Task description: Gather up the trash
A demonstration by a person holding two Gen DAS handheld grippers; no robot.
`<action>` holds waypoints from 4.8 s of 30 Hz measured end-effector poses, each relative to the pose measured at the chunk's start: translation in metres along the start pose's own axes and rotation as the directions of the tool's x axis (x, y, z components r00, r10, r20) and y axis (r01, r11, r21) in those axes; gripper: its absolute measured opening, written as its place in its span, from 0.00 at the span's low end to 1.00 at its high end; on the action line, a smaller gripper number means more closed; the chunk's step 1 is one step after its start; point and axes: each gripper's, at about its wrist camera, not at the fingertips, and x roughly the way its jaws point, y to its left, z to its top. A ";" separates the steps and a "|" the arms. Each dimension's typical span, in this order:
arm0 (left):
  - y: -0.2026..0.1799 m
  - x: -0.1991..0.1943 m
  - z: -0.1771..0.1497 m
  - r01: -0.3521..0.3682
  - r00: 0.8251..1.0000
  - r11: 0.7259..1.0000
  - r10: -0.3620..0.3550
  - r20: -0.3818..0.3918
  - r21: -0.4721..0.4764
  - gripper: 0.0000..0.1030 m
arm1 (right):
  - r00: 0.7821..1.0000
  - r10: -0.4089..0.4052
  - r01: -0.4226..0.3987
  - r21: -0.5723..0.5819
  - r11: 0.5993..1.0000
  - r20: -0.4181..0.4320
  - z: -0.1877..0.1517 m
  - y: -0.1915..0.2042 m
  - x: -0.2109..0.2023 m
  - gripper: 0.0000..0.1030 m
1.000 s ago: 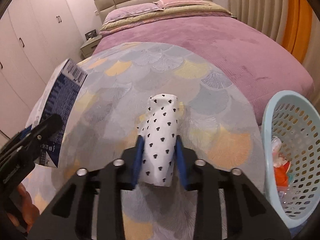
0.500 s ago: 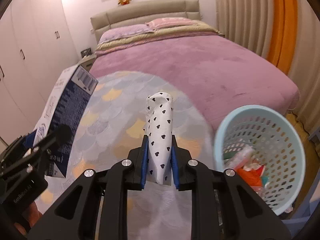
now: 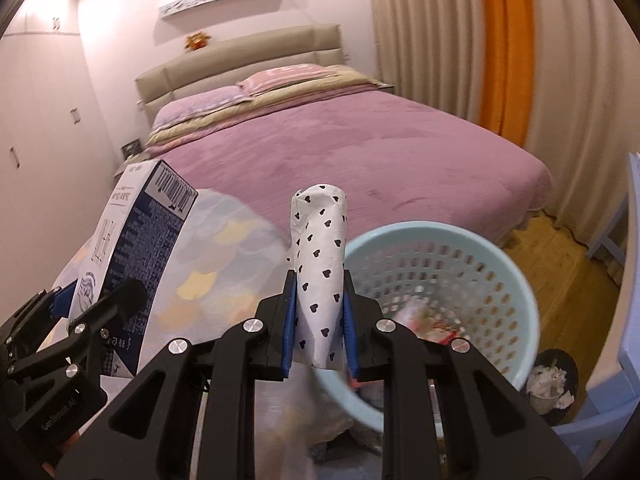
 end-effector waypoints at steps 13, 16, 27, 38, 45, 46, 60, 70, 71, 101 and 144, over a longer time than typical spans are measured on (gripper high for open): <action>-0.061 0.074 -0.001 0.111 0.988 0.993 -0.105 -0.116 0.039 0.53 | 0.994 -0.102 0.107 0.159 0.982 -0.040 -0.006 -0.092 0.010 0.17; -0.071 0.094 -0.004 0.132 0.980 0.990 -0.125 -0.154 0.040 0.53 | 0.993 -0.109 0.117 0.178 0.977 -0.049 -0.008 -0.104 0.013 0.17; -0.085 0.146 -0.022 0.150 0.954 0.988 -0.135 -0.269 0.034 0.54 | 0.988 -0.102 0.128 0.233 0.964 -0.120 -0.015 -0.142 0.042 0.17; -0.090 0.157 -0.030 0.149 0.944 0.987 -0.125 -0.305 0.056 0.65 | 0.978 -0.070 0.123 0.269 0.955 -0.197 -0.025 -0.158 0.070 0.20; -0.088 0.139 -0.028 0.142 0.955 0.987 -0.117 -0.274 0.072 0.69 | 0.984 -0.070 0.114 0.280 0.953 -0.165 -0.030 -0.157 0.060 0.47; -0.087 0.135 -0.028 0.142 0.956 0.987 -0.118 -0.268 0.071 0.71 | 0.984 -0.068 0.112 0.274 0.955 -0.164 -0.030 -0.155 0.058 0.47; -0.063 0.076 -0.026 0.118 0.978 0.993 -0.111 -0.179 0.026 0.72 | 0.991 -0.058 0.085 0.235 0.968 -0.118 -0.027 -0.130 0.021 0.47; -0.055 0.038 -0.027 0.080 0.991 0.997 -0.080 -0.108 -0.007 0.73 | 0.996 -0.058 0.071 0.181 0.981 -0.072 -0.029 -0.105 -0.008 0.47; -0.054 0.032 -0.028 0.066 0.993 0.998 -0.067 -0.096 -0.005 0.73 | 0.997 -0.054 0.063 0.175 0.982 -0.057 -0.030 -0.102 -0.014 0.47; -0.062 -0.070 -0.065 -0.129 0.982 0.991 0.126 0.140 0.013 0.86 | 0.964 -0.160 0.143 0.093 0.985 0.214 -0.081 -0.067 -0.086 0.54; -0.062 -0.076 -0.070 -0.144 0.981 0.990 0.143 0.134 0.001 0.86 | 0.961 -0.150 0.133 0.088 0.987 0.233 -0.083 -0.065 -0.095 0.54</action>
